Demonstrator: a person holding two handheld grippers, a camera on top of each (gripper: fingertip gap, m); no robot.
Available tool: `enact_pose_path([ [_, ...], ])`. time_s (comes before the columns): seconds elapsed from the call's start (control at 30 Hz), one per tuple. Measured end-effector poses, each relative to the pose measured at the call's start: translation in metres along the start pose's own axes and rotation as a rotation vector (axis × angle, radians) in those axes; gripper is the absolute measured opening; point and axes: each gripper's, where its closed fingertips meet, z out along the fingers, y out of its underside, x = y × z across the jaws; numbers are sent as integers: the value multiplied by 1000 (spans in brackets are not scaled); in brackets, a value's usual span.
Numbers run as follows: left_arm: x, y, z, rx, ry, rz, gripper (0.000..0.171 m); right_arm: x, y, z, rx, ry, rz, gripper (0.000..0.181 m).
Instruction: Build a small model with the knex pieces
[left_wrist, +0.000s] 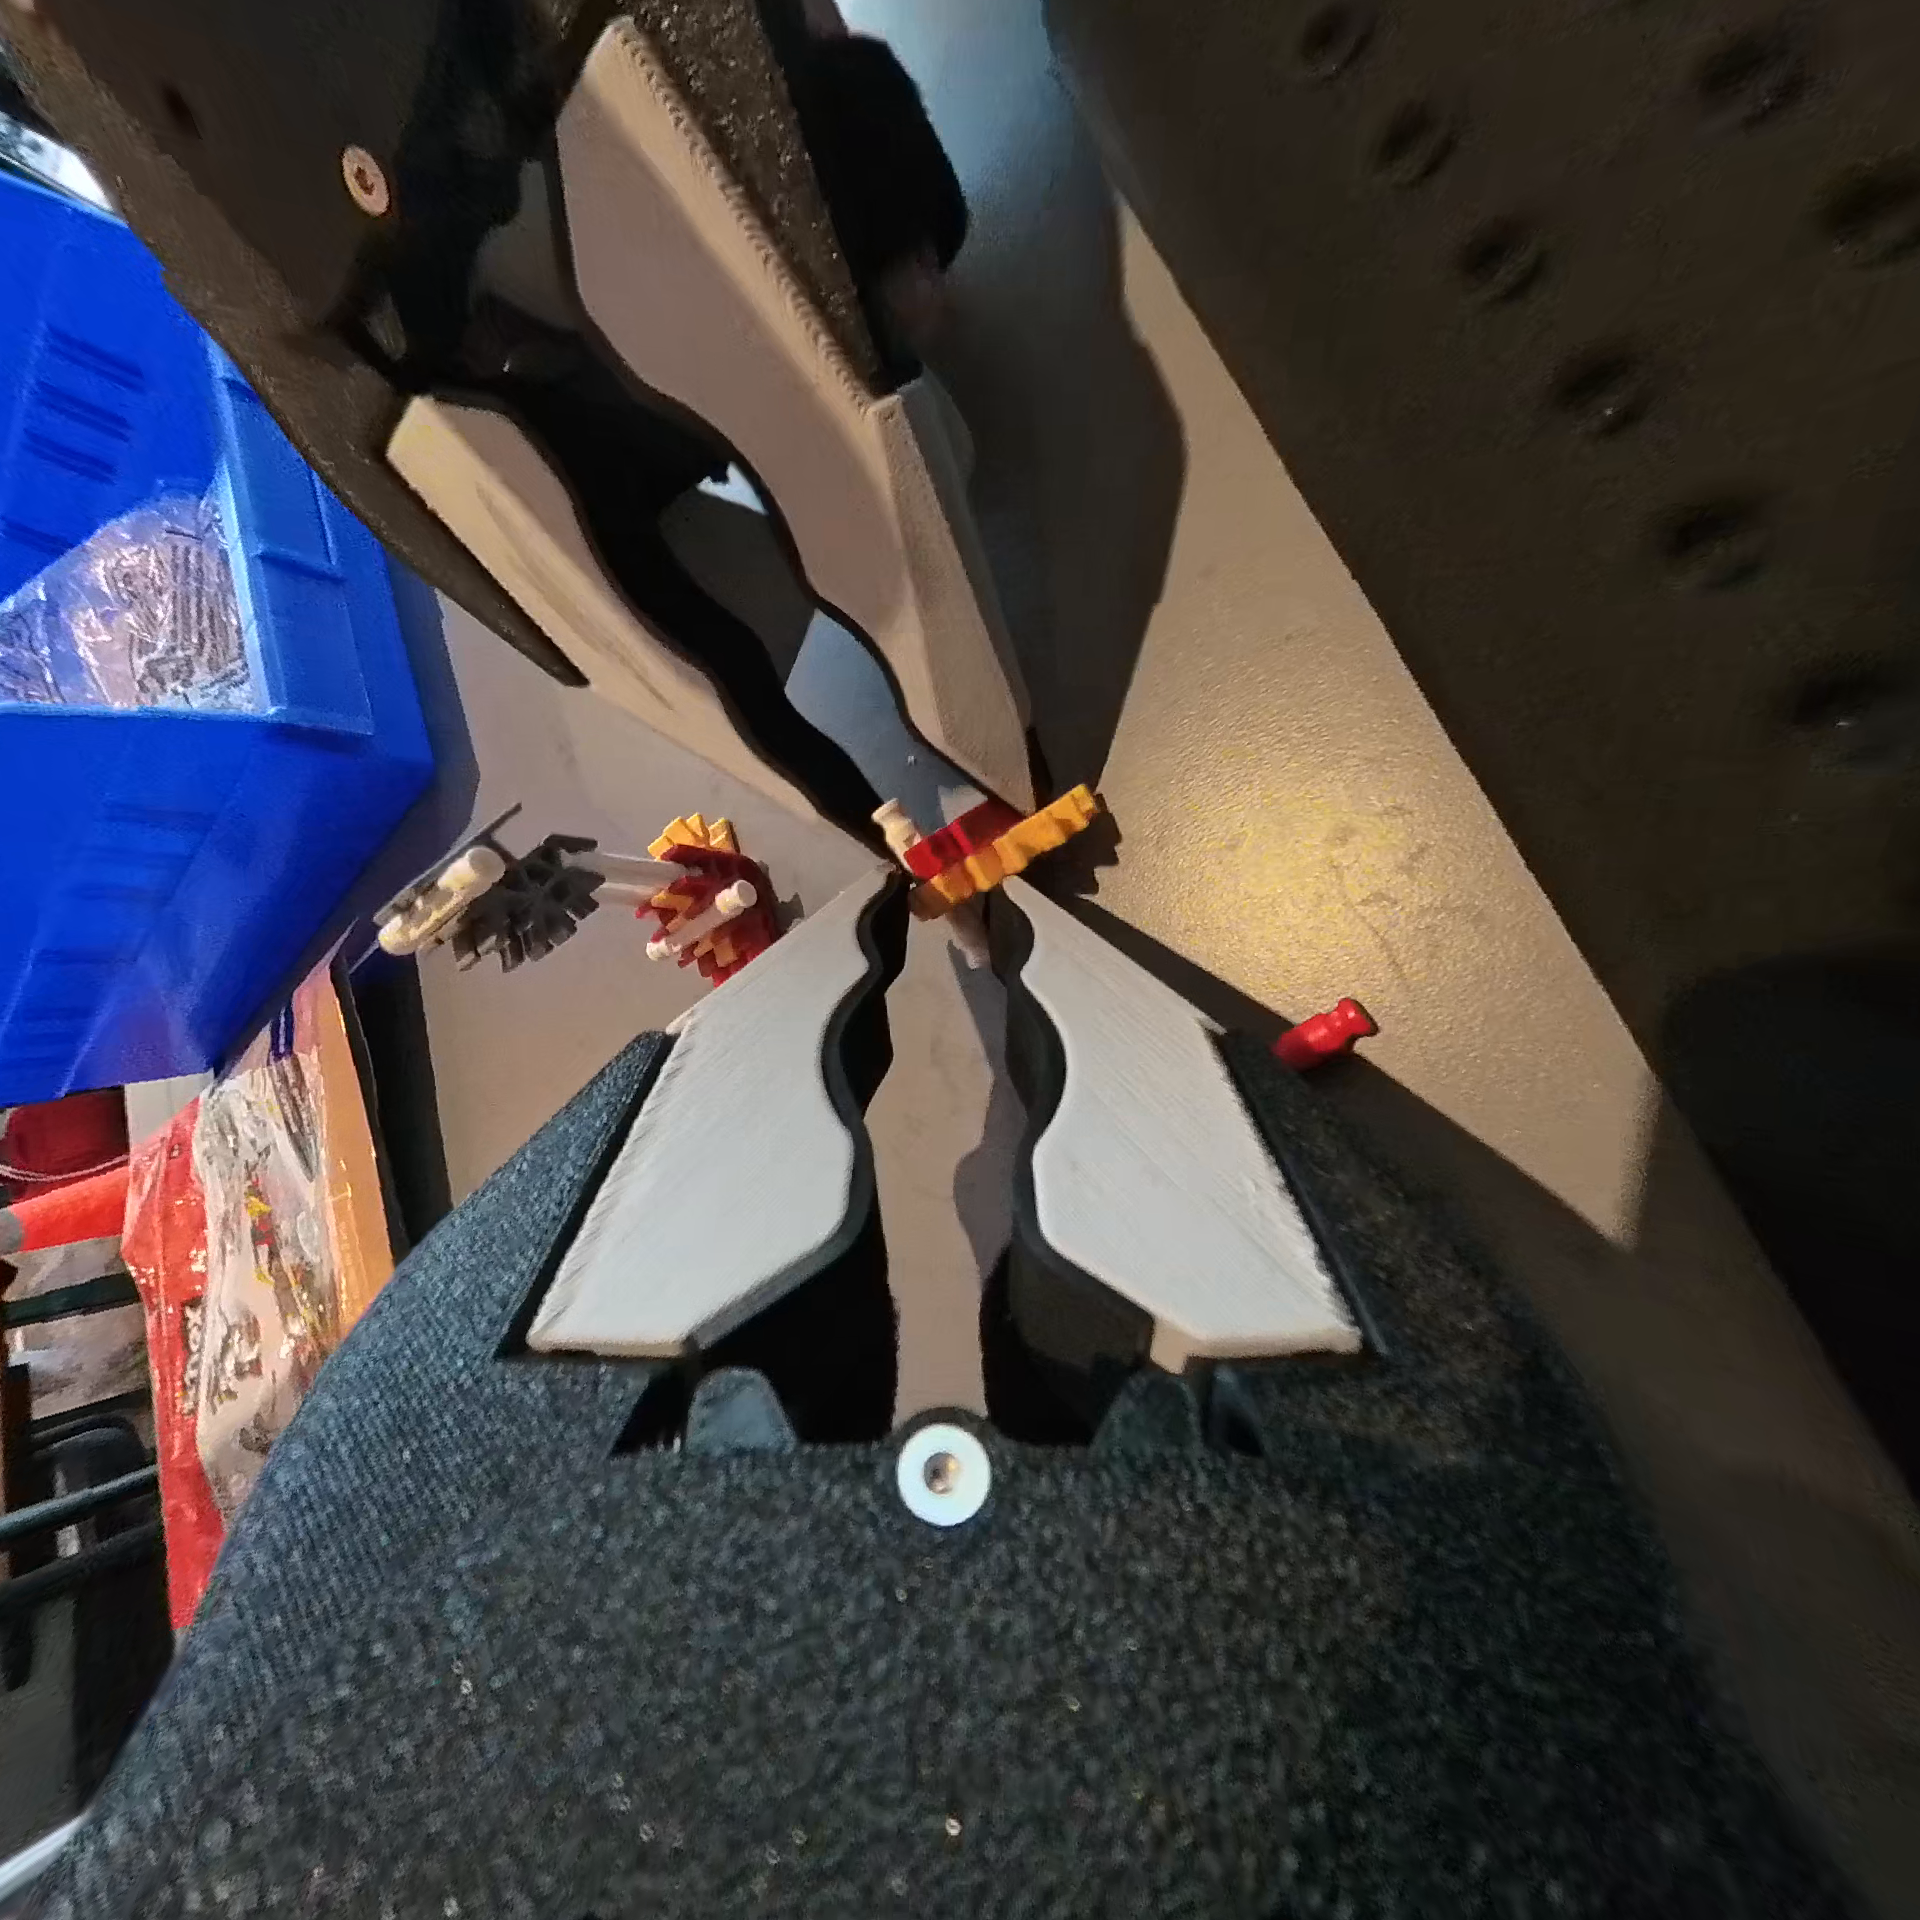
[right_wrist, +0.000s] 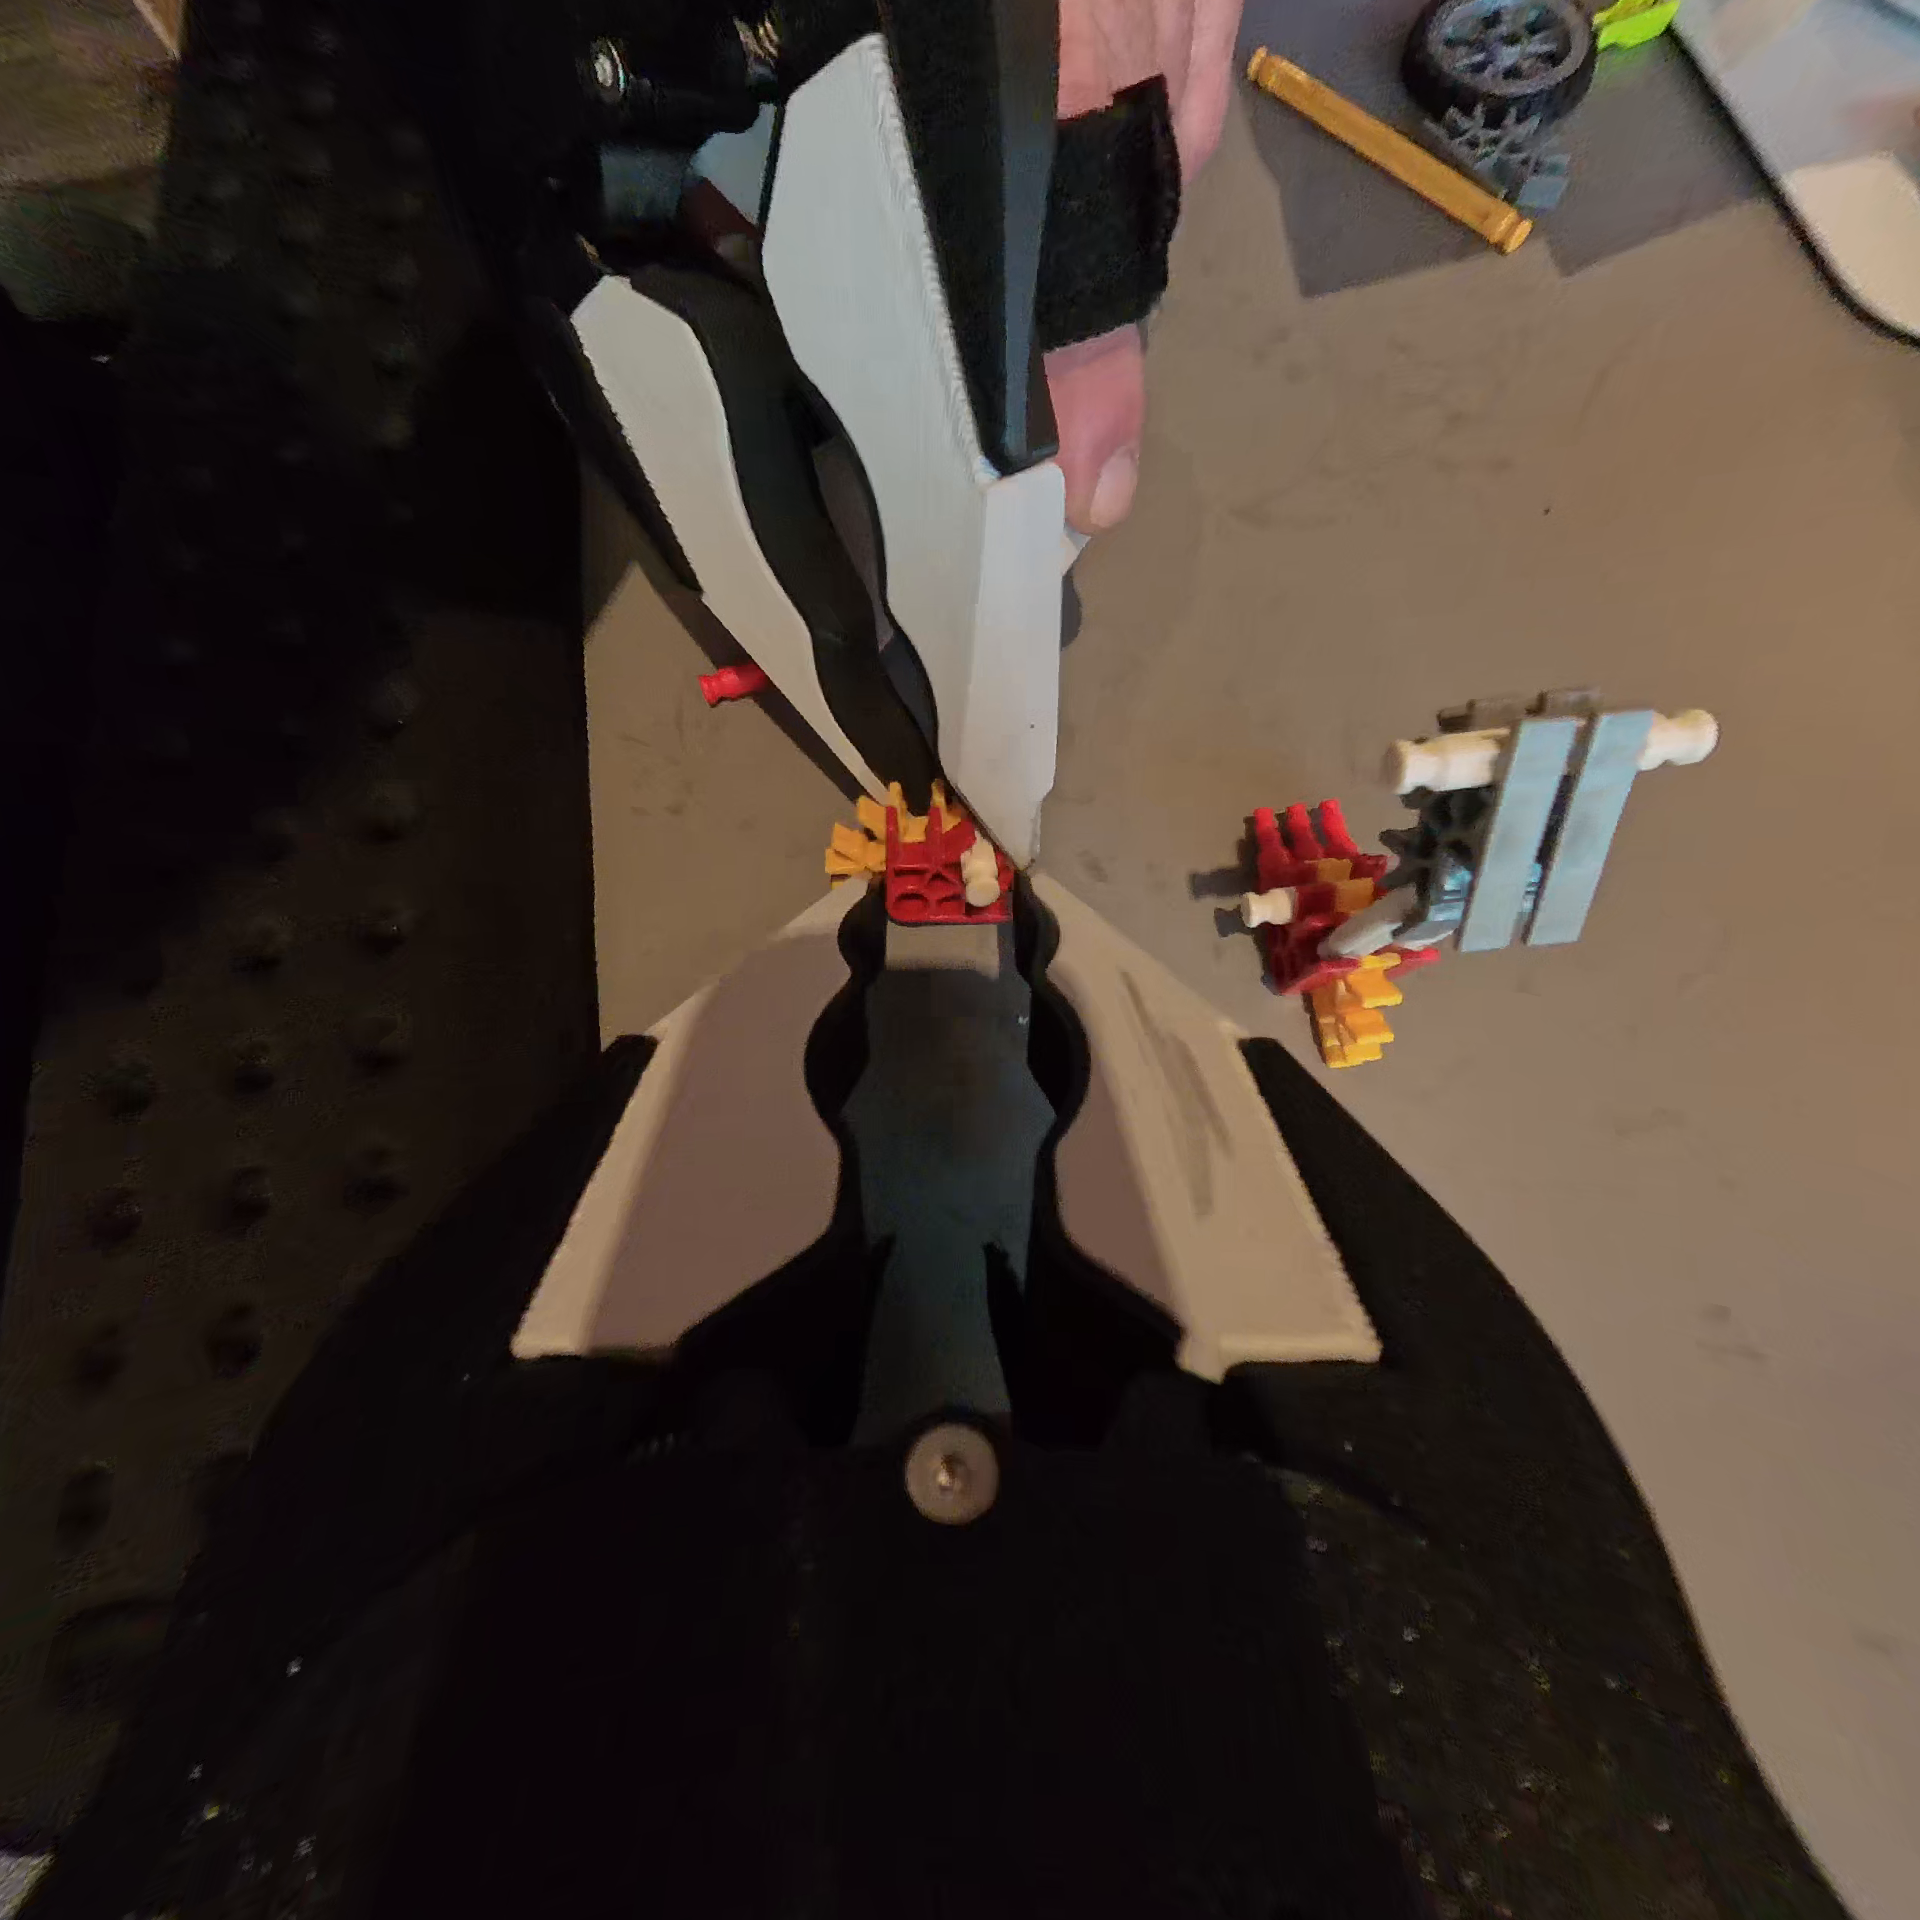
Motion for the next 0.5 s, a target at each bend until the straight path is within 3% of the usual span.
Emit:
enact_pose_path([
  [0.5, 1, -1, 2, -59, 73, 6, 13, 4, 5, -3, -225, 301, -246, 21],
])
